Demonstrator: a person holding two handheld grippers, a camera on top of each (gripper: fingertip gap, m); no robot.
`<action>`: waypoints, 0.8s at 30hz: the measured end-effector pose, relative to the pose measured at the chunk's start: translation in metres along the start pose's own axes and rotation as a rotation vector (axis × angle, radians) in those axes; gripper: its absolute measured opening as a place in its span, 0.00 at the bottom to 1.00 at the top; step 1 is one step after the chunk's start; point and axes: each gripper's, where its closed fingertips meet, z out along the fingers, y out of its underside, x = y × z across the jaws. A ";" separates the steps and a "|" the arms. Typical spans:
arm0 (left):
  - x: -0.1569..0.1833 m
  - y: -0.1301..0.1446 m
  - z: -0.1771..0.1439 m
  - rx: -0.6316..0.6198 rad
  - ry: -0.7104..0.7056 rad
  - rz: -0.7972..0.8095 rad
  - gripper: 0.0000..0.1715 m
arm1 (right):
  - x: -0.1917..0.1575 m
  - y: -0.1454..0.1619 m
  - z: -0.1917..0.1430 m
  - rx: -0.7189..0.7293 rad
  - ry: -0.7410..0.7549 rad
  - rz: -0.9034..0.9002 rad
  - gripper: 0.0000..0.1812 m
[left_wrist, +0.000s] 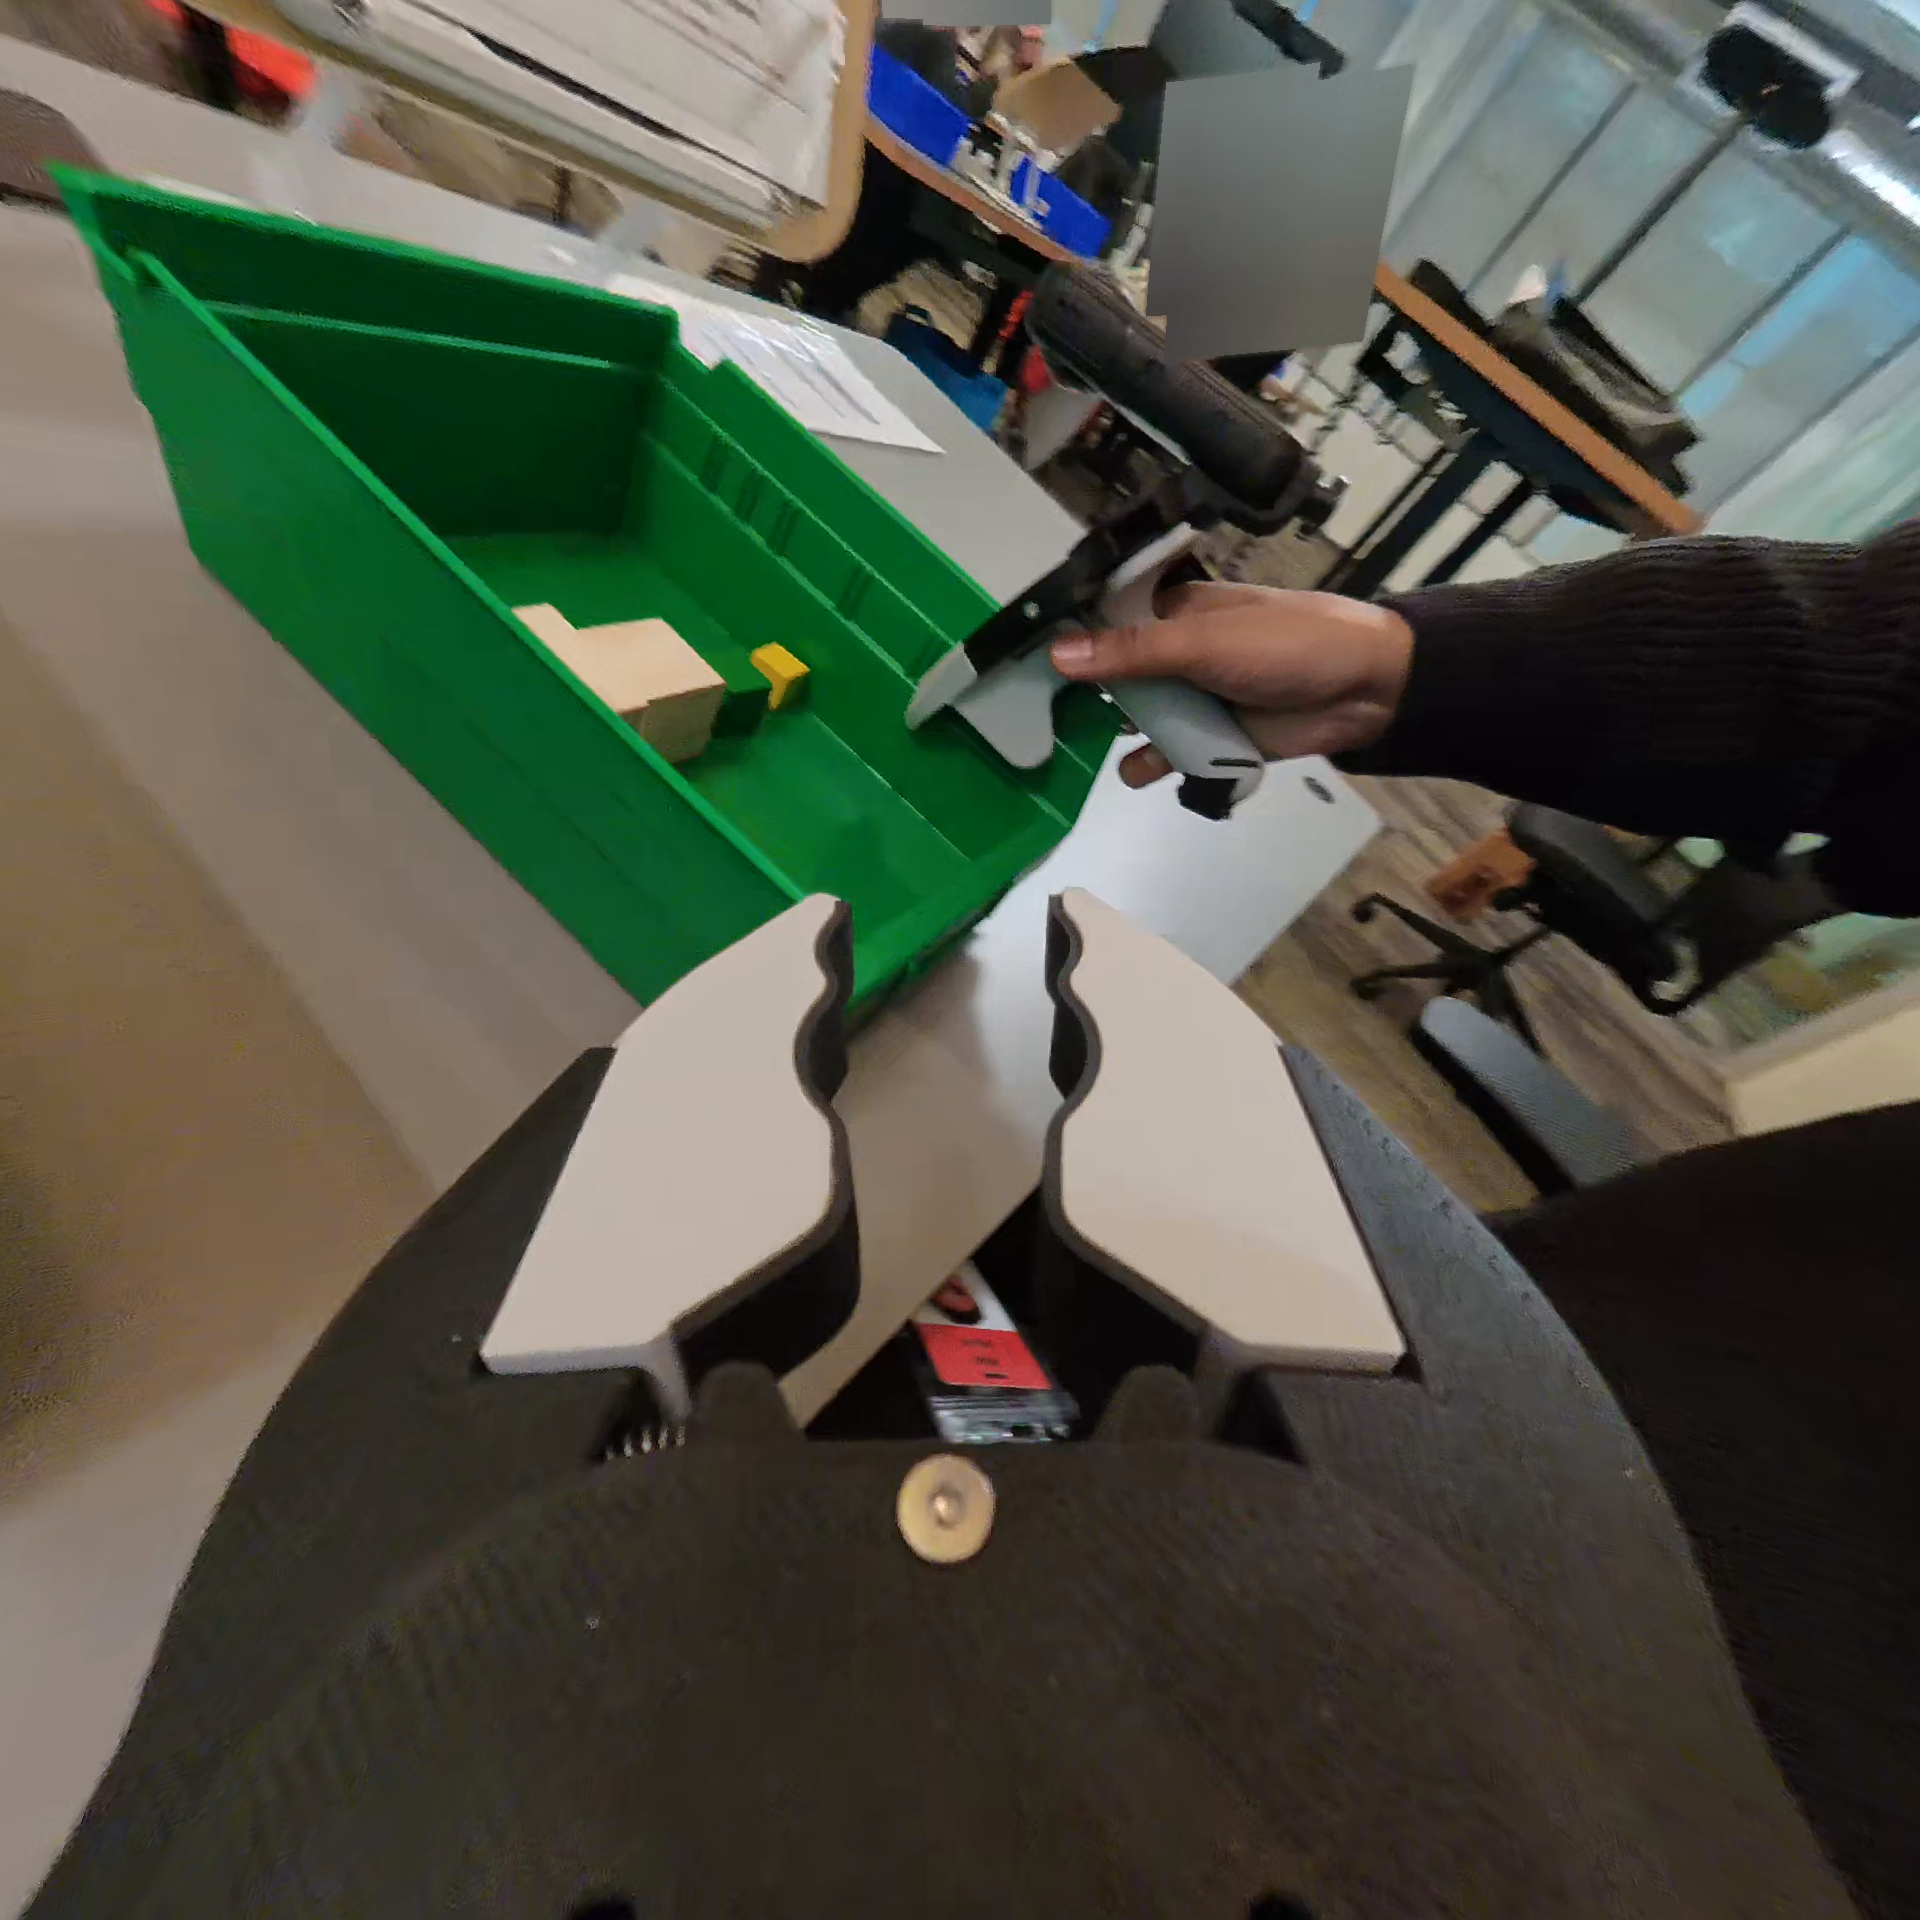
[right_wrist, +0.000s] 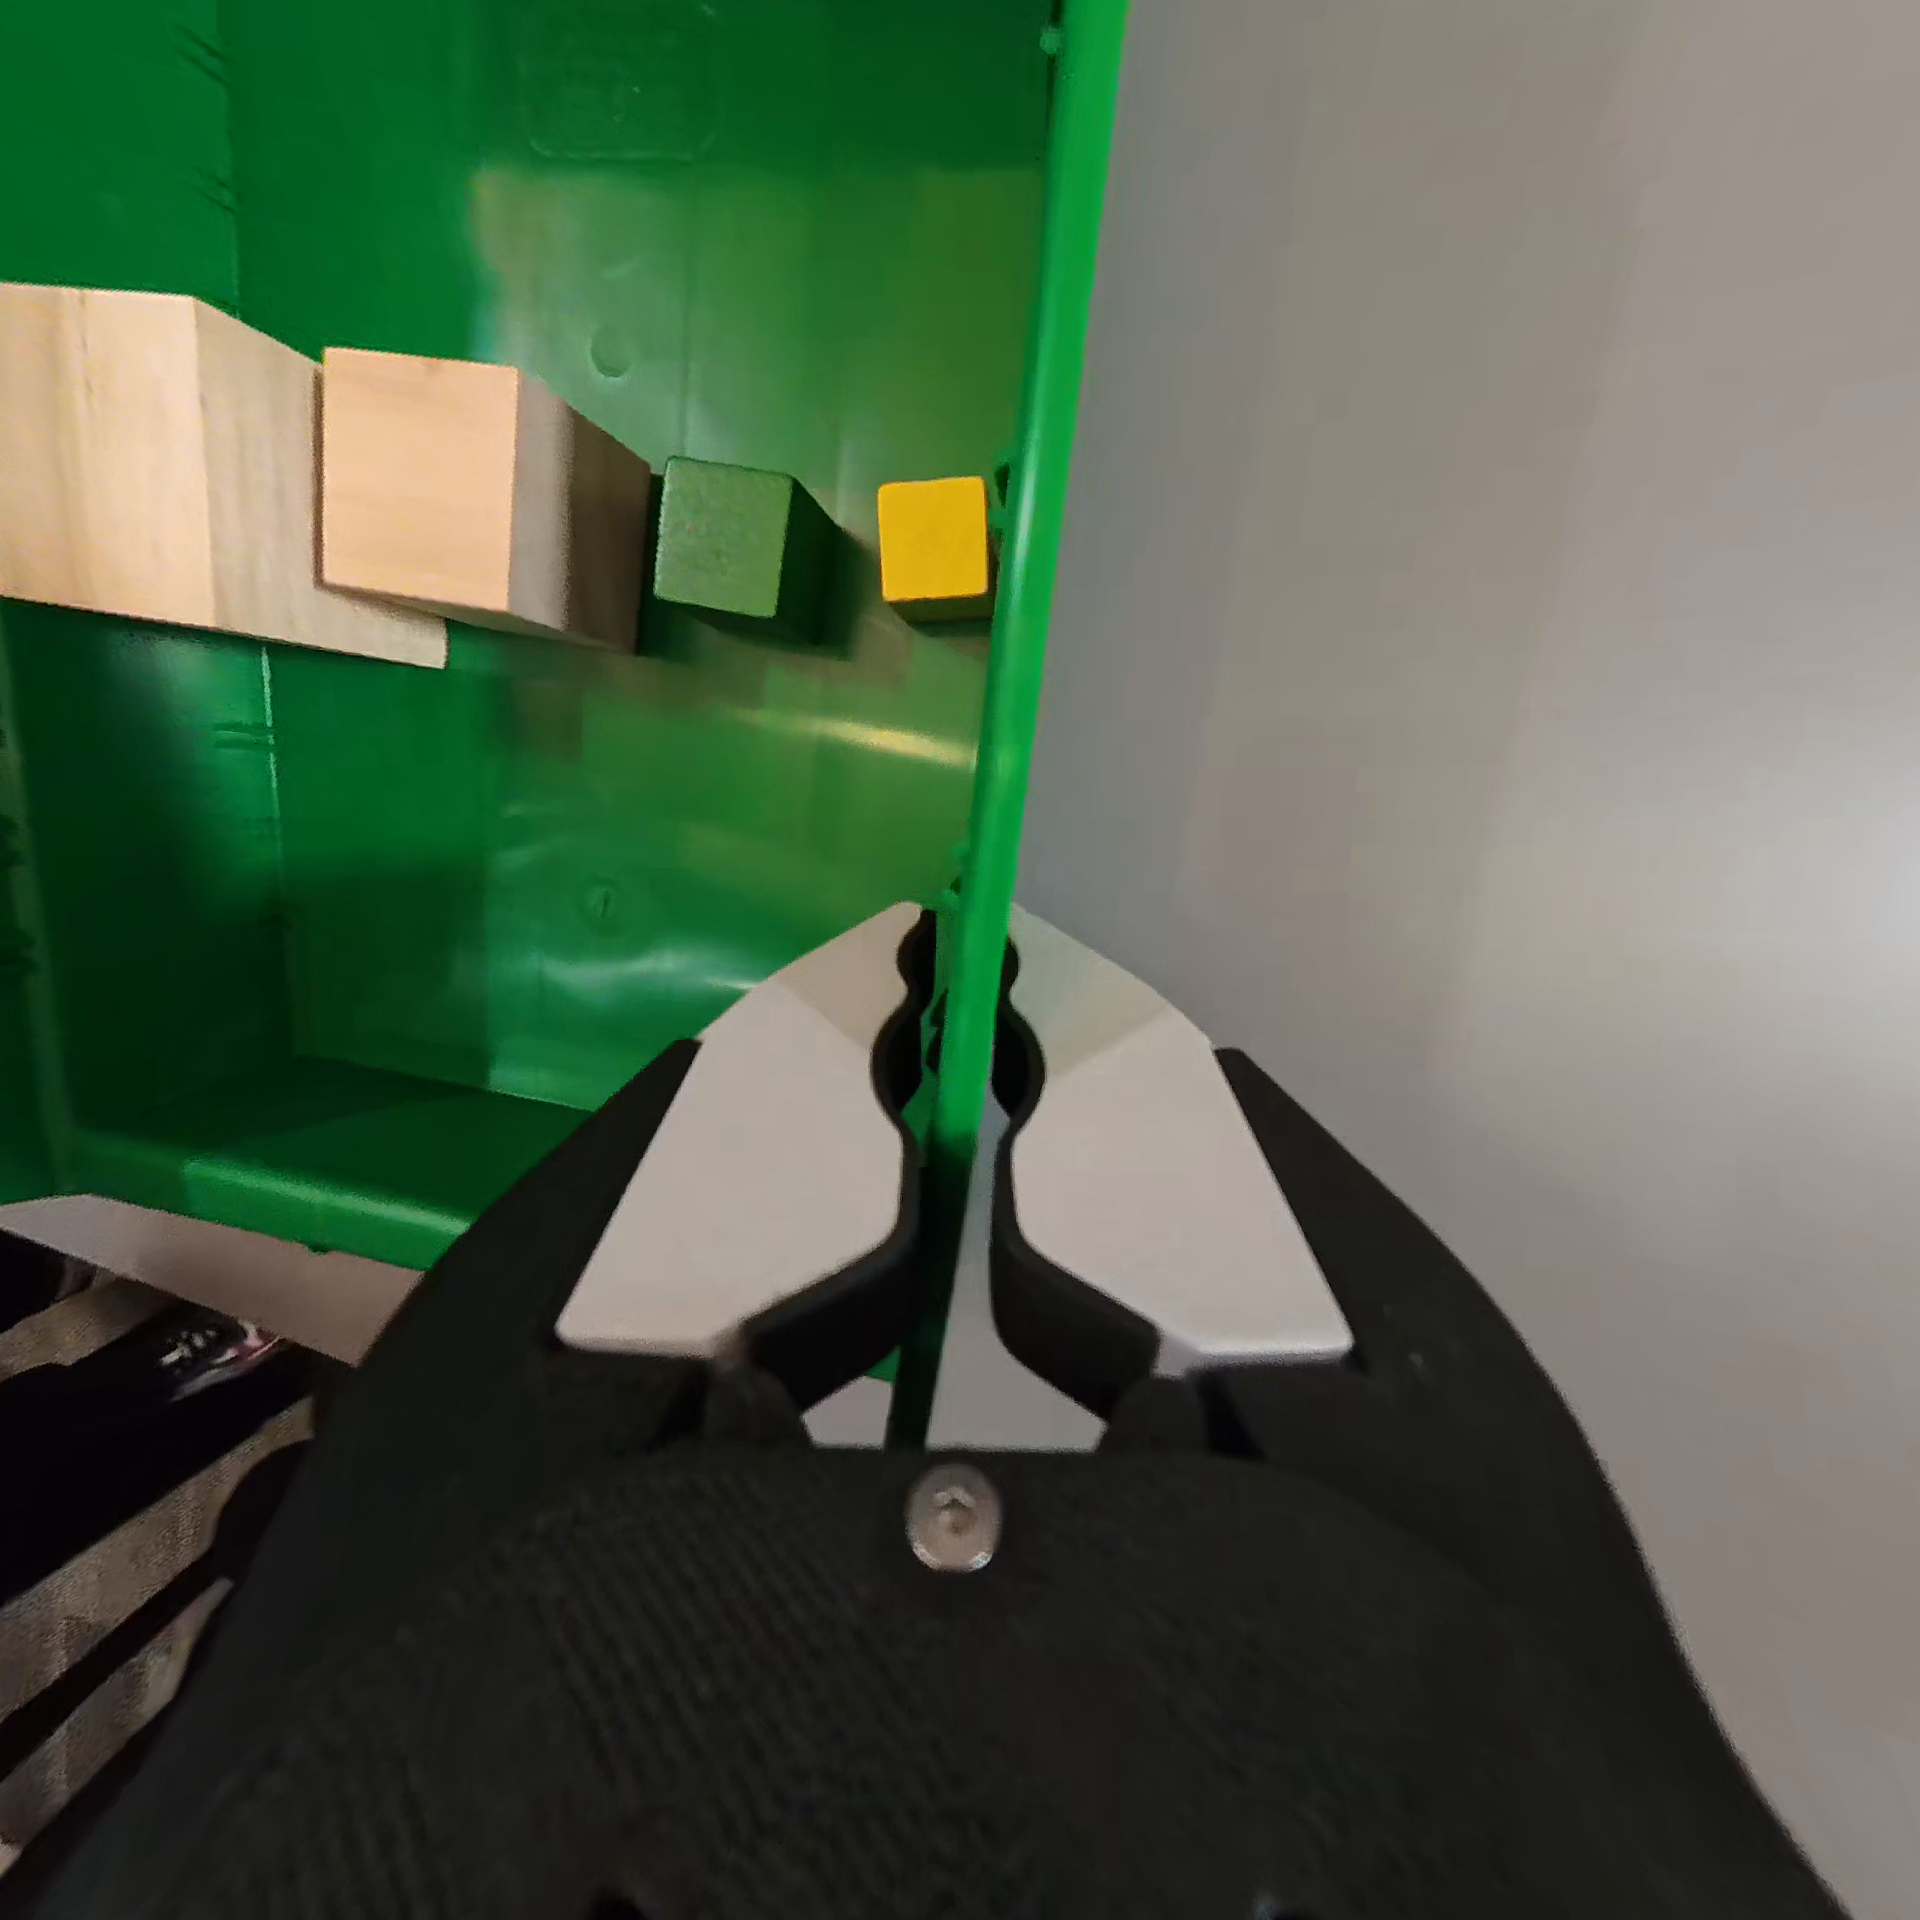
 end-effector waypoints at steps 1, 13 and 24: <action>-0.007 -0.003 -0.005 0.009 -0.036 0.019 0.21 | -0.012 -0.002 0.003 0.002 -0.014 -0.010 0.06; -0.057 -0.014 -0.035 0.061 -0.289 0.099 0.23 | -0.096 -0.016 0.019 0.022 -0.132 -0.074 0.13; -0.120 -0.028 -0.063 0.090 -0.647 0.237 0.29 | -0.106 -0.029 0.024 0.041 -0.210 -0.083 0.15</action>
